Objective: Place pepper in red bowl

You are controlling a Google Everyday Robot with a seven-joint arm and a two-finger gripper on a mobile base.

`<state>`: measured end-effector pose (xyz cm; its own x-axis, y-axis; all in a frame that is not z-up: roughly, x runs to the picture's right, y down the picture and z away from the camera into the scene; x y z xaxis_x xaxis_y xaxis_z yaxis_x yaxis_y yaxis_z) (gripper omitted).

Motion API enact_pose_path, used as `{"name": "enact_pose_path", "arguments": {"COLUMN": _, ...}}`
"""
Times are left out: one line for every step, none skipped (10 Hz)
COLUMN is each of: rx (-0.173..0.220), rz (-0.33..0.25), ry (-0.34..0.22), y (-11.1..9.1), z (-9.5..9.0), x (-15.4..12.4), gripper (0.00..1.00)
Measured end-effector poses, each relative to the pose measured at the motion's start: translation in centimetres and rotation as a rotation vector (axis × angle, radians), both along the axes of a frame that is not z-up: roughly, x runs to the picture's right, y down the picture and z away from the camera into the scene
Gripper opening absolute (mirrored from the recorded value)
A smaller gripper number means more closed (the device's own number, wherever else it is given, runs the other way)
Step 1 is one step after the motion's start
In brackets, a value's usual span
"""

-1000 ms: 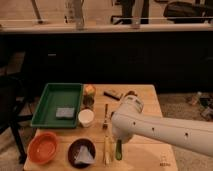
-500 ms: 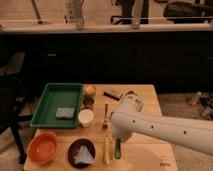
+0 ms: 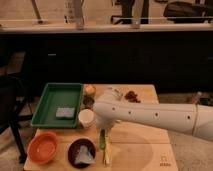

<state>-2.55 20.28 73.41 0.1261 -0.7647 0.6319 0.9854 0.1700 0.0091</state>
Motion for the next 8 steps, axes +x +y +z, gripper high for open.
{"name": "enact_pose_path", "arguments": {"rx": 0.002, "rz": -0.008, "ry": -0.014, "y": -0.2, "z": 0.0, "x": -1.0, "gripper": 0.00}}
{"name": "enact_pose_path", "arguments": {"rx": 0.004, "rz": -0.014, "ry": -0.022, "y": -0.2, "z": -0.1, "x": -1.7, "gripper": 0.00}}
{"name": "enact_pose_path", "arguments": {"rx": 0.010, "rz": -0.025, "ry": -0.044, "y": -0.3, "z": -0.6, "x": -3.6, "gripper": 0.00}}
{"name": "enact_pose_path", "arguments": {"rx": 0.016, "rz": -0.039, "ry": -0.070, "y": -0.4, "z": -1.4, "x": -5.3, "gripper": 0.00}}
{"name": "enact_pose_path", "arguments": {"rx": 0.021, "rz": -0.047, "ry": -0.082, "y": -0.4, "z": -1.7, "x": -6.0, "gripper": 0.00}}
{"name": "enact_pose_path", "arguments": {"rx": 0.024, "rz": -0.061, "ry": -0.104, "y": -0.3, "z": -2.3, "x": -7.1, "gripper": 0.00}}
{"name": "enact_pose_path", "arguments": {"rx": 0.022, "rz": -0.083, "ry": -0.136, "y": 0.0, "z": -3.0, "x": -9.0, "gripper": 0.00}}
{"name": "enact_pose_path", "arguments": {"rx": 0.020, "rz": -0.101, "ry": -0.161, "y": 0.3, "z": -3.4, "x": -10.5, "gripper": 0.00}}
